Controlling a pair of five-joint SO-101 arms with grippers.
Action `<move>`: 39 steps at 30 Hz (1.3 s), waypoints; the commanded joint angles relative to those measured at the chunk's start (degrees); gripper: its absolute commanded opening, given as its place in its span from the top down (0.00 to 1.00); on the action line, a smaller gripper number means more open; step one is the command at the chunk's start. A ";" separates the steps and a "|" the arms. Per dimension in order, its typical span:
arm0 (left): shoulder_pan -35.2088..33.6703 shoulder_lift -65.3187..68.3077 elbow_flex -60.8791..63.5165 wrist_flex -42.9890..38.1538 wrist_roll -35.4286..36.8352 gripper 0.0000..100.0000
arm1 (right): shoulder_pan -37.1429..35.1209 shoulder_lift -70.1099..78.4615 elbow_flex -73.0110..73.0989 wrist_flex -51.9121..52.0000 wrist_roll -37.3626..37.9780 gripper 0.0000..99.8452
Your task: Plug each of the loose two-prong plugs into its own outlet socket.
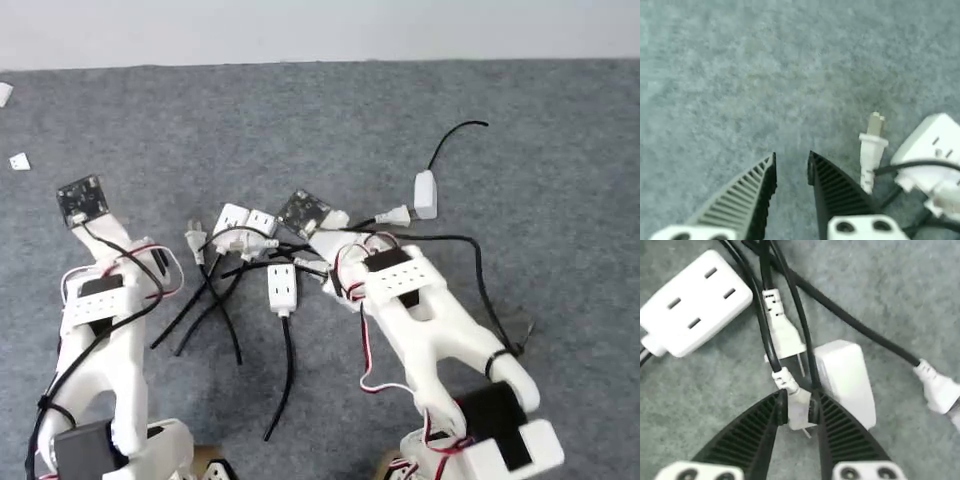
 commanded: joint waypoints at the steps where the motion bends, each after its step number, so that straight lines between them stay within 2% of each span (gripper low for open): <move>1: -0.35 -0.35 0.40 -6.59 -5.63 0.90 | -0.22 1.36 -6.07 -1.10 1.32 0.85; 3: -0.26 -0.62 1.36 -8.26 -6.51 0.90 | 0.31 2.77 -6.86 -1.01 1.32 0.82; 9: -0.26 -2.37 2.51 -8.53 -6.95 0.90 | -0.57 3.65 -7.03 0.84 1.76 0.85; 24: -0.35 -2.46 2.77 -8.35 -6.95 0.90 | -0.92 8.04 -8.35 3.30 8.97 0.84; 29: -0.35 -2.46 2.77 -8.35 -6.95 0.90 | -0.92 8.13 -8.35 3.47 9.85 0.77; 39: -0.35 -2.46 2.77 -8.35 -6.95 0.90 | -0.57 8.13 -8.35 2.86 10.02 0.87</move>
